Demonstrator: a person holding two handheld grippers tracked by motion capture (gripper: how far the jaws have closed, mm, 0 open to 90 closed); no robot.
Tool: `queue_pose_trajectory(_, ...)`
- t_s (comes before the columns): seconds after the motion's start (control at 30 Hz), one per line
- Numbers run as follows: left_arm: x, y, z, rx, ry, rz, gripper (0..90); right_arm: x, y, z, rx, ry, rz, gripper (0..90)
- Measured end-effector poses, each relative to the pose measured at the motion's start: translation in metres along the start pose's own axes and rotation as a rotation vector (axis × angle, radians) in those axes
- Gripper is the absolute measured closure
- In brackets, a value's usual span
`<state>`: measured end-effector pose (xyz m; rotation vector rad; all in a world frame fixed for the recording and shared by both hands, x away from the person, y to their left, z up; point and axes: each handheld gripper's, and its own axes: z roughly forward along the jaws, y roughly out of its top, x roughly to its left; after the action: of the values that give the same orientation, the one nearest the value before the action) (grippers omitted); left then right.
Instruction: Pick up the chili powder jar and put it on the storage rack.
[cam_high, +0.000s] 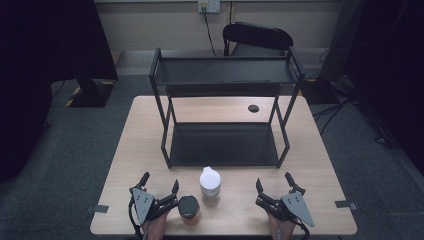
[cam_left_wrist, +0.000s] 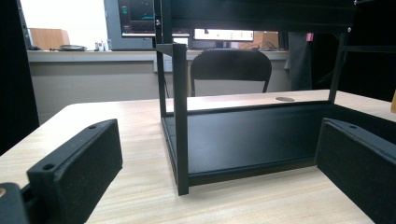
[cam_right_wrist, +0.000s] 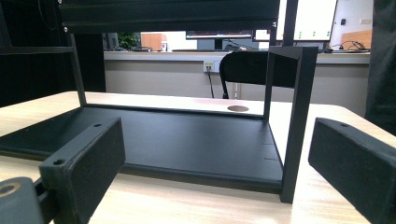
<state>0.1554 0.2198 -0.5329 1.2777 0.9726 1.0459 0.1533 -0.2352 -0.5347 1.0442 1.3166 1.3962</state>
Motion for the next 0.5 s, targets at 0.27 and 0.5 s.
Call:
queue_pose_trajectory(0.27,0.0000,0.0000,0.0001,0.000,0.000,0.000,0.2,-0.0006,-0.0001,0.0000,0.000,0.004,0.000,2.3)
queue_pose_trajectory(0.5,-0.0011,0.0000,0.0001,0.000,0.007,0.000,0.2,-0.0010,0.0000,-0.0001,0.000,0.006,0.000,2.2)
